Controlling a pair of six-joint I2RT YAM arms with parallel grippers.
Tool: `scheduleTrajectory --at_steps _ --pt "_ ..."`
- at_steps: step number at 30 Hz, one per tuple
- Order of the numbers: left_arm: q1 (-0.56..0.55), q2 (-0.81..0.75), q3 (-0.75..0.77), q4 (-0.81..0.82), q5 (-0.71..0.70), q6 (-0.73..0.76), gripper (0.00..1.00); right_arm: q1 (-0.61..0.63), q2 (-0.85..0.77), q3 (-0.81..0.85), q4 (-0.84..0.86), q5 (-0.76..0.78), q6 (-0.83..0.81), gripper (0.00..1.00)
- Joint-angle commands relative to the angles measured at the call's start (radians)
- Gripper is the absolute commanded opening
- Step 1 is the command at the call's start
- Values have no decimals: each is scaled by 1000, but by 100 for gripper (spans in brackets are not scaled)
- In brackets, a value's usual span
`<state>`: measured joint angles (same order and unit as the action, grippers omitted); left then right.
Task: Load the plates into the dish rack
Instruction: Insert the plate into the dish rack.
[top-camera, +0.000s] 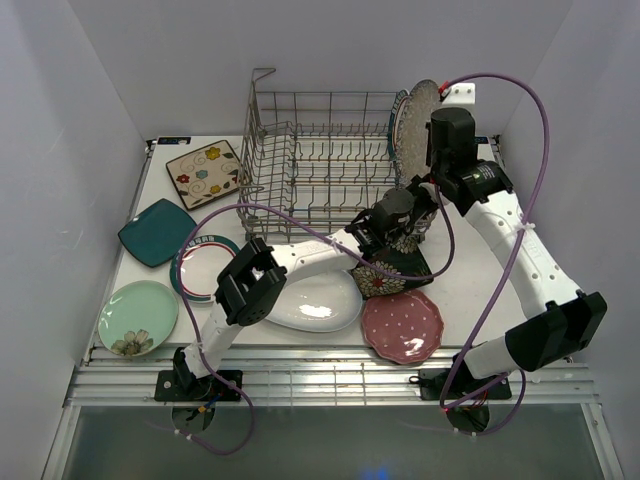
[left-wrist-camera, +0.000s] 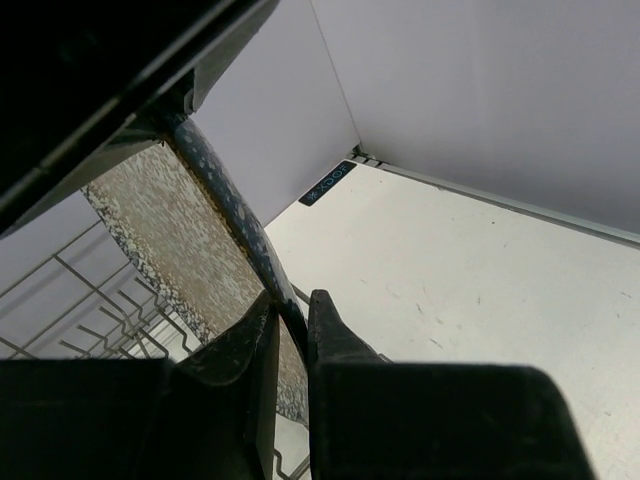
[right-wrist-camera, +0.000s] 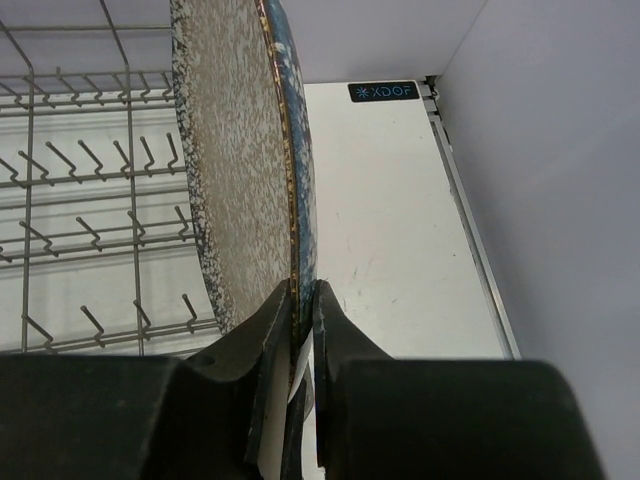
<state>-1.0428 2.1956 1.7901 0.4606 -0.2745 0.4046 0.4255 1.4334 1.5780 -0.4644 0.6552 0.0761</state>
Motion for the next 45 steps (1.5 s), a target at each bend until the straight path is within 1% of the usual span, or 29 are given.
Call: scheduleTrajectory --at_steps 1,12,21,33,40,45 --pt "56 -34 9 -89 84 -184 0 82 -64 -3 227 -153 -18 8" --pt "78 -65 -47 -108 129 -279 0 82 -30 10 228 -213 -68 8" --pt "79 -92 -98 -126 162 -325 0 94 2 48 167 -233 -68 8" --pt "79 -134 -132 -155 221 -352 0 114 61 135 64 -167 -45 8" --pt "67 -155 -153 -160 232 -340 0 114 39 139 33 -106 -16 8" --pt "46 -172 -155 -168 233 -332 0 114 25 145 20 -100 -16 8"
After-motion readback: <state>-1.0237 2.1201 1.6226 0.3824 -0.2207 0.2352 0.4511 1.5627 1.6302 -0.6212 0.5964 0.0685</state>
